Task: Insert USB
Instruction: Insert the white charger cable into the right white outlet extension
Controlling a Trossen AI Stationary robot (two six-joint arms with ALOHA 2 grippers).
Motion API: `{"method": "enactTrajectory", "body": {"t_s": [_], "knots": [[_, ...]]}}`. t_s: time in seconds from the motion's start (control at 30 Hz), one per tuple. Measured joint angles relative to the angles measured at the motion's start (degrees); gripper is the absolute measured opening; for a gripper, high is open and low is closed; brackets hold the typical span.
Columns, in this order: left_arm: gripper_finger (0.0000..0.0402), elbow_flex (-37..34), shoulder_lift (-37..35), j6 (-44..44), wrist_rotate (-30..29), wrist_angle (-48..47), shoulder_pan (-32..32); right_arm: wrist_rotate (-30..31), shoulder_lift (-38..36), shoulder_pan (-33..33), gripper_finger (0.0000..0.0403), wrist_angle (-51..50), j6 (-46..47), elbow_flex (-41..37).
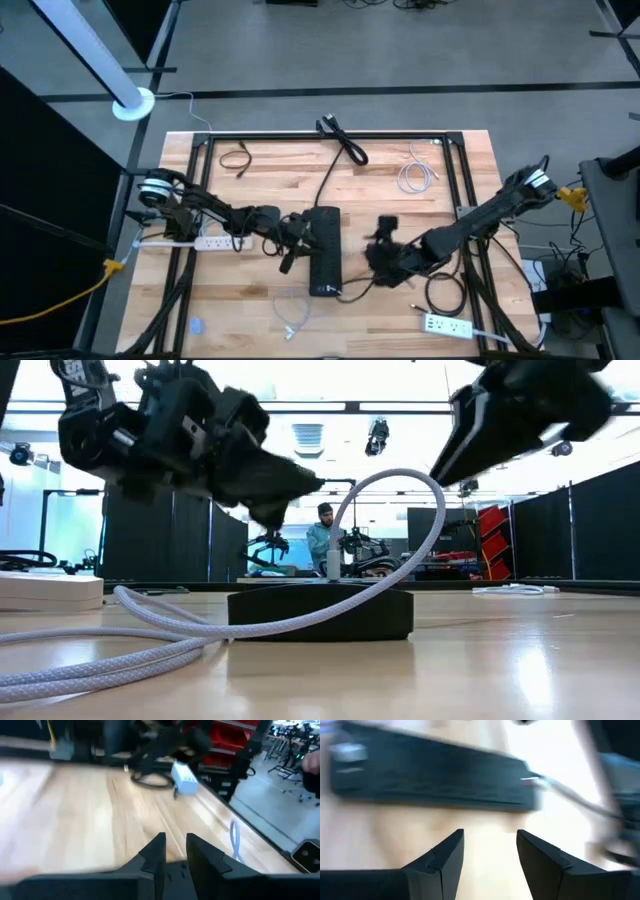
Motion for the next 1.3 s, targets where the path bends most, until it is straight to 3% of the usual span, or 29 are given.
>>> {"method": "enactTrajectory", "body": {"t_s": [0.1,0.2,0.47,0.57,0.7,0.87,1.03,1.3], "knots": [[0.0064,0.8,-2.6,5.3,-0.2,-0.3,0.1,10.7,-4.3,-1.3,0.0153,-1.2,2.4,-2.9],[0.0064,1.8,-4.3,9.2,-0.1,0.6,0.7,13.2,-8.2,-5.5,0.0141,-1.3,4.9,-7.7],[0.0064,2.9,-3.7,11.0,-0.4,-3.3,4.0,3.5,-13.3,-27.3,0.0107,-1.2,21.0,-22.8],[0.0064,2.8,-3.7,11.1,-0.4,-4.5,6.0,-0.4,-13.4,-34.0,0.0102,-0.4,20.9,-24.8],[0.0064,3.3,-3.7,11.0,-0.4,-4.8,9.2,-0.7,-13.1,-39.6,0.0106,2.4,18.9,-25.1],[0.0064,5.5,-3.2,13.2,-0.4,-5.6,15.4,-0.2,-11.7,-45.5,0.0117,6.9,12.9,-25.6],[0.0064,6.5,-2.1,11.4,-0.4,-9.4,20.3,-1.1,-8.9,-49.8,0.0113,8.3,13.9,-26.9],[0.0064,4.0,-2.2,13.2,1.9,-11.6,20.1,-11.1,-2.3,-48.9,0.0080,9.1,20.6,-26.8]]}}
